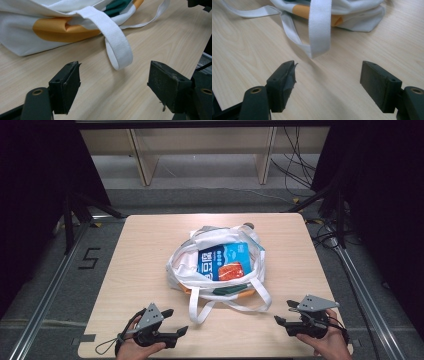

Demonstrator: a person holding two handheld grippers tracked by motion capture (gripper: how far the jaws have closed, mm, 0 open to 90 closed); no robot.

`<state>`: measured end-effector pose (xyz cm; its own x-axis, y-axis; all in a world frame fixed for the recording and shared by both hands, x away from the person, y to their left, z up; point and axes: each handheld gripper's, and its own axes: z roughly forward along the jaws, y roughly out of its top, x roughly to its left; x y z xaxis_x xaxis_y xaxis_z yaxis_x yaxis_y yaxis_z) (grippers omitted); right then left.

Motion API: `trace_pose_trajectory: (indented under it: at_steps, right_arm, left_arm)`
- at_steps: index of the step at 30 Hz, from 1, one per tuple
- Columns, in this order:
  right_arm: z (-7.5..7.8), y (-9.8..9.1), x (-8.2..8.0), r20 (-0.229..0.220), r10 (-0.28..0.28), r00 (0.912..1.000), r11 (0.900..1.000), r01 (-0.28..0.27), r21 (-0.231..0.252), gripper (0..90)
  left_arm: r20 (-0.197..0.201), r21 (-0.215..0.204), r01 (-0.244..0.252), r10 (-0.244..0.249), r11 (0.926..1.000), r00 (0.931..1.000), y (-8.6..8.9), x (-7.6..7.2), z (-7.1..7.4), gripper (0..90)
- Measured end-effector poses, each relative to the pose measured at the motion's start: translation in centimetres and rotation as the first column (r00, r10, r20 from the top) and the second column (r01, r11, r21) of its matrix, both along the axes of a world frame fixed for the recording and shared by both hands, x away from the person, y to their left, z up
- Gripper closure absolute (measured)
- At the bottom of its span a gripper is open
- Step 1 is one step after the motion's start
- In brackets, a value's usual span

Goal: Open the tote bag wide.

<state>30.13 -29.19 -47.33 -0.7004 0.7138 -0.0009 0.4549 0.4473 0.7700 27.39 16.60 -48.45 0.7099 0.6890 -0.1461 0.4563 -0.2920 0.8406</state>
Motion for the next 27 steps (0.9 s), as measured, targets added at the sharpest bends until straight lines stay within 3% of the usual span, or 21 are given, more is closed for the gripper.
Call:
trace_pose_trajectory:
  at_steps: [4, 5, 6, 7, 14, 17, 18, 20, 21, 22, 23, 27]
  right_arm:
    - [-0.4, -0.2, -0.6, -0.01, 0.0, 1.0, 1.0, 0.0, -0.002, 29.3]
    - [-0.5, -0.2, -1.1, -0.037, -0.018, 0.9991, 0.9998, 0.018, 0.011, 29.4]
    - [-0.5, -0.2, -1.1, -0.037, -0.018, 0.9991, 0.9998, 0.018, 0.011, 29.4]
    - [-0.7, -0.4, -0.9, -0.009, 0.004, 1.0, 1.0, -0.004, 0.002, 29.4]
    - [-1.0, -0.6, -1.0, -0.039, 0.018, 0.9991, 0.9998, -0.018, 0.009, 29.4]
    - [-1.0, -0.7, -1.0, -0.042, 0.012, 0.9991, 0.9999, -0.012, 0.004, 29.4]
    - [-1.0, -0.6, -1.2, -0.061, -0.022, 0.9979, 0.9997, 0.022, 0.006, 29.4]
    - [-1.0, -0.8, -1.0, -0.019, -0.006, 0.9998, 1.0, 0.006, -0.008, 29.4]
    - [-1.0, -0.6, -1.2, -0.056, -0.015, 0.9983, 0.9999, 0.015, 0.003, 29.3]
    - [-1.0, -0.6, -1.2, -0.06, -0.014, 0.9981, 0.9999, 0.014, 0.004, 29.4]
    - [-1.1, -0.7, -1.0, -0.027, -0.008, 0.9996, 0.9999, 0.008, -0.008, 29.4]
    - [-1.1, -0.8, -0.9, -0.045, -0.018, 0.9988, 0.9998, 0.018, -0.005, 29.4]
  left_arm:
    - [0.008, 0.009, 0.006, -0.006, 0.9999, 1.0, 0.3, -0.3, -0.2, 24.8]
    - [0.001, -0.016, -0.004, 0.004, 0.9999, 1.0, 0.1, -0.4, -0.3, 24.7]
    - [-0.005, -0.011, -0.009, 0.009, 0.9999, 0.9999, 0.1, -0.5, -0.3, 24.7]
    - [-0.006, 0.002, -0.012, 0.012, 0.9999, 0.9999, 0.2, -0.5, -0.3, 24.6]
    - [0.003, 0.022, 0.013, -0.013, 0.9997, 0.9999, 0.2, -0.3, -0.5, 24.2]
    - [-0.008, 0.016, -0.002, 0.002, 0.9999, 1.0, 0.2, -0.4, -0.5, 24.2]
    - [-0.01, 0.004, -0.009, 0.009, 1.0, 0.9999, 0.1, -0.4, -0.5, 24.2]
    - [-0.009, 0.016, 0.001, -0.001, 0.9999, 1.0, 0.2, -0.3, -0.5, 24.1]
    - [-0.008, 0.019, 0.002, -0.002, 0.9998, 1.0, 0.2, -0.3, -0.6, 24.1]
    - [-0.009, 0.018, 0.002, -0.001, 0.9998, 1.0, 0.2, -0.3, -0.6, 24.1]
    - [-0.012, 0.018, -0.002, 0.002, 0.9998, 0.9999, 0.2, -0.3, -0.6, 24.1]
    - [0.001, 0.028, 0.006, -0.006, 0.9996, 1.0, 0.2, -0.2, -0.6, 24.1]
